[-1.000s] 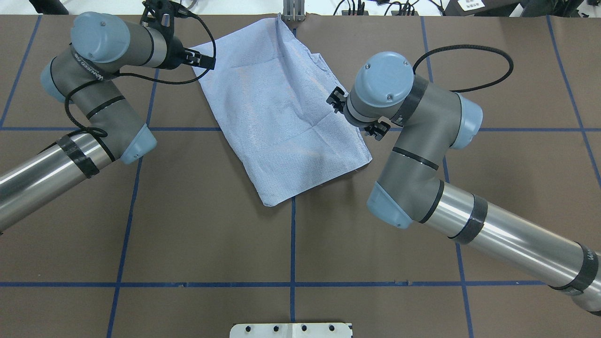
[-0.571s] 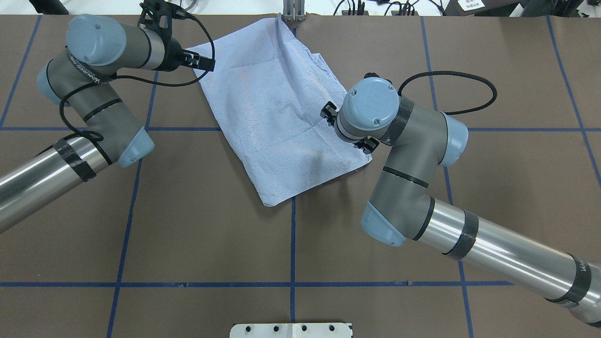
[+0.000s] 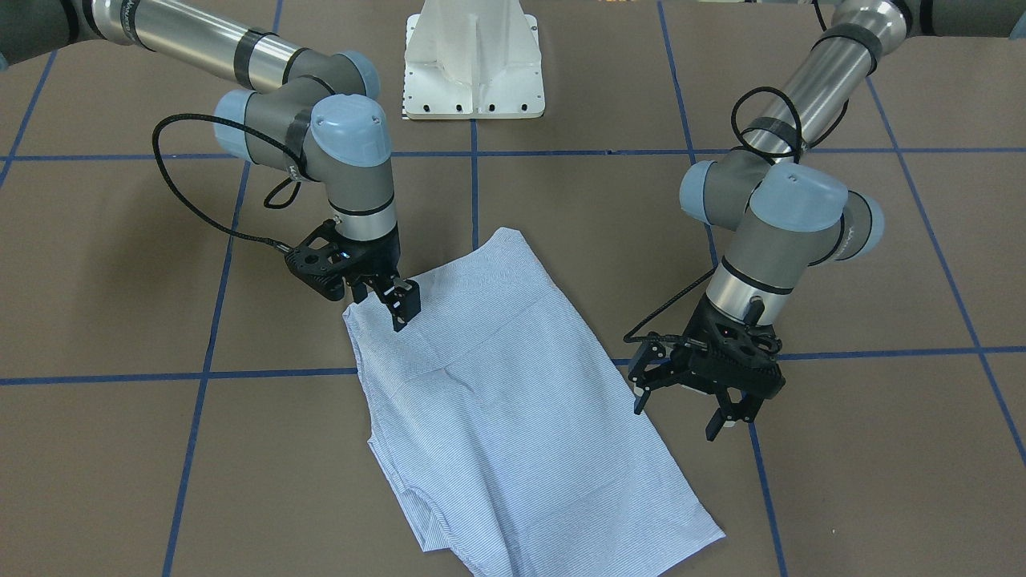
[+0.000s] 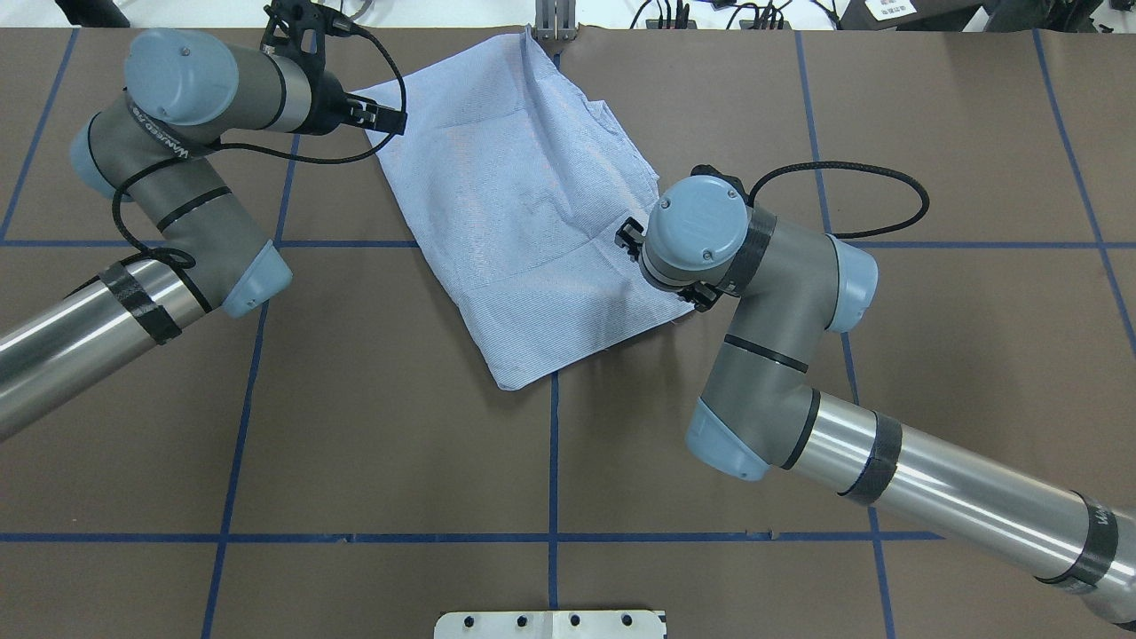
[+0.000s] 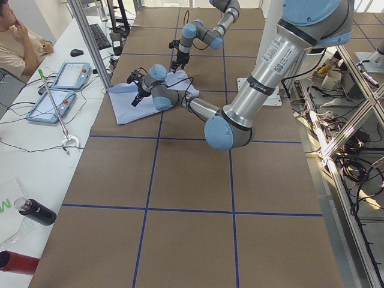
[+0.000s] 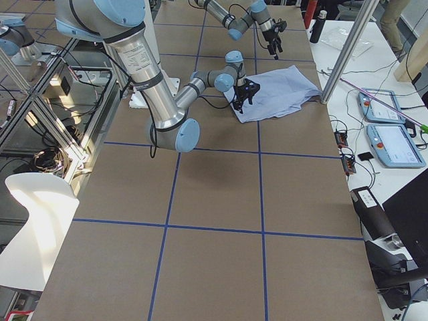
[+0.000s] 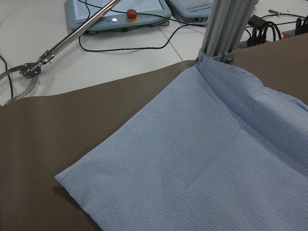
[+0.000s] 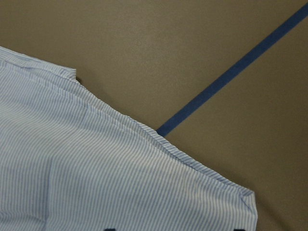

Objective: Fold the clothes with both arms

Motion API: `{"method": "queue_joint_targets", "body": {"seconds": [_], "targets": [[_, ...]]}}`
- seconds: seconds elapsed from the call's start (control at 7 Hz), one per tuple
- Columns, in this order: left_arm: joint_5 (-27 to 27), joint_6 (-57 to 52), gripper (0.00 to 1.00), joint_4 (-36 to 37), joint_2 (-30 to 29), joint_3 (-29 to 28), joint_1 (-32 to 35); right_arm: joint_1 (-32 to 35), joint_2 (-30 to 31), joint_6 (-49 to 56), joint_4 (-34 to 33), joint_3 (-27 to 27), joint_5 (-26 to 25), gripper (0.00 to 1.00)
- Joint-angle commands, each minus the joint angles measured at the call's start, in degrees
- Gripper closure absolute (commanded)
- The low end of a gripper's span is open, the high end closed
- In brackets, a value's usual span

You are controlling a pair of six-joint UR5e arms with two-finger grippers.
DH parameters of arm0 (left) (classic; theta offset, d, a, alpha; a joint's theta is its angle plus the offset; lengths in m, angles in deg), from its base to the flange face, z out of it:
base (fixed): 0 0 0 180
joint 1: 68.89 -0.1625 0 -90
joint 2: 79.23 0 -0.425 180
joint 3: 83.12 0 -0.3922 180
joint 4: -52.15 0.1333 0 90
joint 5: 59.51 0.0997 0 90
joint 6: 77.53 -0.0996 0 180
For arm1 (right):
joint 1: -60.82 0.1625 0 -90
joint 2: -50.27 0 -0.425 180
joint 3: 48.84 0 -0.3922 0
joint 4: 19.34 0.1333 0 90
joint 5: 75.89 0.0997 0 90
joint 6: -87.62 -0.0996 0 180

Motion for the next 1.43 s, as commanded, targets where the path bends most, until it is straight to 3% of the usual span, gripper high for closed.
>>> {"method": "queue_joint_targets", "body": {"seconds": [0.0,0.86,1.0,1.14,1.29], "targets": [[0.04,-0.07,0.00,0.00,-0.02,0.00,-0.03,-0.91,0.18,-0.15,0.13,-0.85,-1.65,0.15],[0.22,0.02,0.00,0.00,0.07,-0.08,-0.03,-2.58,-0.61,-0.68,-0.04,-2.26,-3.32,0.17],[0.13,0.02,0.00,0.00,0.15,-0.08,-0.03,-2.67,-0.62,-2.24,-0.04,-2.26,-3.42,0.29],[0.13,0.02,0.00,0.00,0.68,-0.08,-0.11,-2.67,-0.88,-3.82,-0.04,-2.26,-3.42,0.66],[0.13,0.02,0.00,0.00,0.77,0.00,-0.12,-2.76,-0.97,-4.19,-0.13,-2.35,-3.51,0.85]]}}
